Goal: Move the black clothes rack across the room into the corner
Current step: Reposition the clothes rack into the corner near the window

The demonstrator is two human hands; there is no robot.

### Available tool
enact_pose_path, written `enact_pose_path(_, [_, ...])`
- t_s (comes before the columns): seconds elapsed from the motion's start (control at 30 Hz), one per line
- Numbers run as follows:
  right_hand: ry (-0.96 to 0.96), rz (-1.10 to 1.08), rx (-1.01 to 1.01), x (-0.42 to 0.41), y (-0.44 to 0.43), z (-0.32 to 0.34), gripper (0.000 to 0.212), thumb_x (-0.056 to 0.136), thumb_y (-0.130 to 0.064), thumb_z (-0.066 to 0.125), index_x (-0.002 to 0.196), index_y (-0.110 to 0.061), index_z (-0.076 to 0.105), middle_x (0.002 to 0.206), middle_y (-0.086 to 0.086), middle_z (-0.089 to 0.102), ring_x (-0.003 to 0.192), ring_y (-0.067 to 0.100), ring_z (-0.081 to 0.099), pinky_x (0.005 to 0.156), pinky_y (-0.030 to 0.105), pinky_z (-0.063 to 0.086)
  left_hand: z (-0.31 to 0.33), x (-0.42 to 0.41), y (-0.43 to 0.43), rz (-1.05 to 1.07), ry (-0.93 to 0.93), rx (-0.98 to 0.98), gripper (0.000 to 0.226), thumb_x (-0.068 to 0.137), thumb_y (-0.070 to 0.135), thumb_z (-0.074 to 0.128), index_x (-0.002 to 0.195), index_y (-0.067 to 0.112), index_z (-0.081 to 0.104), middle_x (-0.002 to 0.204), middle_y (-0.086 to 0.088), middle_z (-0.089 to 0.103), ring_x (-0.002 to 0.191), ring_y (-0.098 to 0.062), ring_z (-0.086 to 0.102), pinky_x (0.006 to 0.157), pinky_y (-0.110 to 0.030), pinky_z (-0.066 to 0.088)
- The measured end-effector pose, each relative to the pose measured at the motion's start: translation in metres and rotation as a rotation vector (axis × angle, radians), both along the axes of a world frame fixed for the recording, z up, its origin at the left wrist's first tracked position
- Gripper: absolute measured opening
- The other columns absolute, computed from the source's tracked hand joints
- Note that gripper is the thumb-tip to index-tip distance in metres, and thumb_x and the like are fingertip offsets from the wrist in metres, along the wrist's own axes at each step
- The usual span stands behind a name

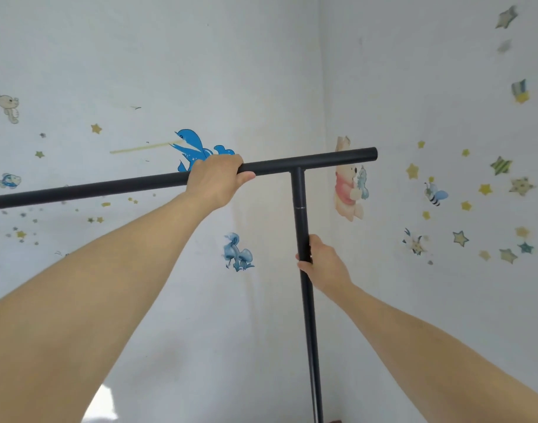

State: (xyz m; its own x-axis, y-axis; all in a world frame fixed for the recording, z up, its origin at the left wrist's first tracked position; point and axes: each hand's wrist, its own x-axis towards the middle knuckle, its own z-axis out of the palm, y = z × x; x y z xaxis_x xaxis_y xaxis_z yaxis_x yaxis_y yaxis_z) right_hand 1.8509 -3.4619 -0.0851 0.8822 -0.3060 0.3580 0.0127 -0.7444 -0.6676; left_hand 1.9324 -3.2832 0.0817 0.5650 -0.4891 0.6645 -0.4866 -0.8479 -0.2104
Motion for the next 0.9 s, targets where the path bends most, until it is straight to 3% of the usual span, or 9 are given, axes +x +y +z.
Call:
enact_pose_path(0.3, [-0.021, 0.032, 0.014, 0.068, -0.01, -0.002, 0.023, 0.089, -0.012, 0.059, 0.108, -0.013, 0.047, 0.104, 0.004, 0.068, 0.09, 0.027, 0.066, 0.081, 0.048, 0.056, -0.004, 0.065, -0.007, 0.019, -0.034, -0.021, 0.037, 0.094, 0.046, 0.036, 0.086, 0.012, 0.05, 0.08, -0.007, 0.056, 0.076, -0.031, 0.053, 0.073, -0.041, 0.039])
enact_pose_path(0.53, [-0.015, 0.078, 0.027, 0.112, -0.029, 0.001, 0.023, 0.089, -0.01, 0.058, 0.108, -0.012, 0.046, 0.105, 0.006, 0.068, 0.091, 0.029, 0.067, 0.082, 0.048, 0.056, -0.004, 0.107, -0.023, 0.056, -0.051, -0.037, 0.037, 0.094, 0.046, 0.037, 0.088, 0.013, 0.051, 0.077, -0.005, 0.054, 0.071, -0.028, 0.049, 0.068, -0.038, 0.033])
enact_pose_path(0.9, [-0.015, 0.12, 0.032, 0.155, -0.06, -0.002, 0.025, 0.09, -0.012, 0.058, 0.111, -0.014, 0.047, 0.103, 0.004, 0.067, 0.089, 0.028, 0.066, 0.081, 0.049, 0.056, -0.009, 0.145, -0.053, 0.079, -0.073, -0.074, 0.037, 0.094, 0.044, 0.037, 0.093, 0.01, 0.054, 0.08, -0.006, 0.051, 0.074, -0.027, 0.044, 0.073, -0.04, 0.031])
